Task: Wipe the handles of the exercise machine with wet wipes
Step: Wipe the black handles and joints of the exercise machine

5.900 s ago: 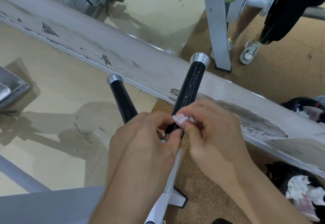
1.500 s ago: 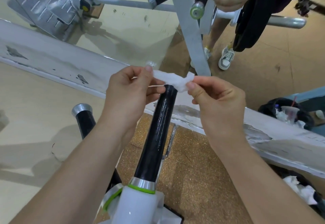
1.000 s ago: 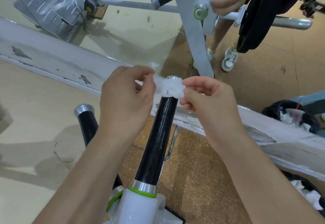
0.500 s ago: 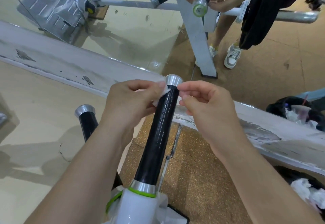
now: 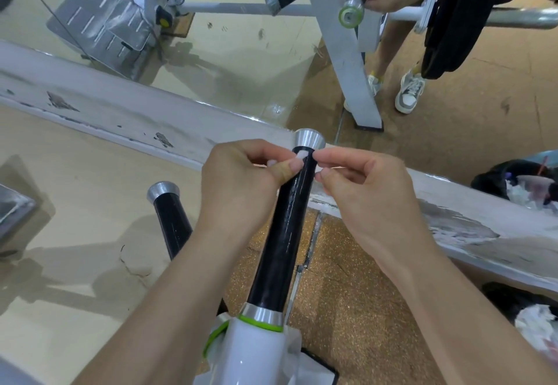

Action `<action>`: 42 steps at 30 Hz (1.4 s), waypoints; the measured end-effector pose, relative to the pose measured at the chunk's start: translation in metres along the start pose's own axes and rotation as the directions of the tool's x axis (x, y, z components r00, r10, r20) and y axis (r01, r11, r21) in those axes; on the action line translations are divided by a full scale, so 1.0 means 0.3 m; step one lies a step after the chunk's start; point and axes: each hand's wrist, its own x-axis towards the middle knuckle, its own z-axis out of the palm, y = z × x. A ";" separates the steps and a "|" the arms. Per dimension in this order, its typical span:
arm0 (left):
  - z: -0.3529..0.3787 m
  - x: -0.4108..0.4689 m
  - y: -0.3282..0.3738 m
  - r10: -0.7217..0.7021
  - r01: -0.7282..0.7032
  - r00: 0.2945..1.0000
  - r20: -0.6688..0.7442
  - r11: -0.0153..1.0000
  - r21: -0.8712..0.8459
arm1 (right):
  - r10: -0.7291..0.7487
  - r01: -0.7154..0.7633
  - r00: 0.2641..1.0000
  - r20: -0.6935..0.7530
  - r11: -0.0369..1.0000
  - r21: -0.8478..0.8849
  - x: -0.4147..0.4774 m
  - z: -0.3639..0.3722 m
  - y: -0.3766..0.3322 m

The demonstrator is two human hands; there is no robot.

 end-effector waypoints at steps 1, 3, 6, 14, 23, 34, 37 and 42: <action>0.010 0.017 -0.005 -0.038 0.038 0.999 -0.005 0.997 -0.068 | 0.008 -0.008 1.000 -0.001 1.000 0.008 -0.004 0.000 -0.002; 0.025 0.045 -0.012 -0.157 0.159 0.987 0.029 0.953 -0.258 | 0.017 -0.017 1.000 -0.003 1.000 0.016 -0.010 0.004 -0.008; -0.001 0.023 -0.036 -0.265 0.303 0.952 0.154 0.888 -0.346 | 0.006 -0.006 1.000 -0.001 1.000 0.005 -0.016 0.005 -0.016; 0.026 0.068 -0.044 -0.292 0.399 0.914 0.282 0.777 -0.488 | -0.101 0.101 0.995 0.005 0.985 -0.143 -0.024 0.010 -0.017; -0.009 0.058 -0.055 -0.272 0.417 0.900 0.341 0.764 -0.492 | -0.243 0.253 0.967 0.071 0.914 -0.318 -0.051 0.019 -0.011; 0.004 0.031 -0.047 -0.353 0.450 0.892 0.283 0.759 -0.471 | -0.156 0.182 0.980 0.121 0.951 -0.250 -0.077 0.010 0.025; 0.003 -0.006 -0.053 -0.338 0.421 0.907 0.251 0.753 -0.505 | -0.181 0.217 0.971 0.158 0.941 -0.259 -0.098 0.013 0.030; -0.072 -0.037 -0.069 -0.261 0.335 0.935 0.240 0.872 -0.357 | -0.141 0.188 0.955 0.262 0.968 -0.167 -0.146 0.022 0.037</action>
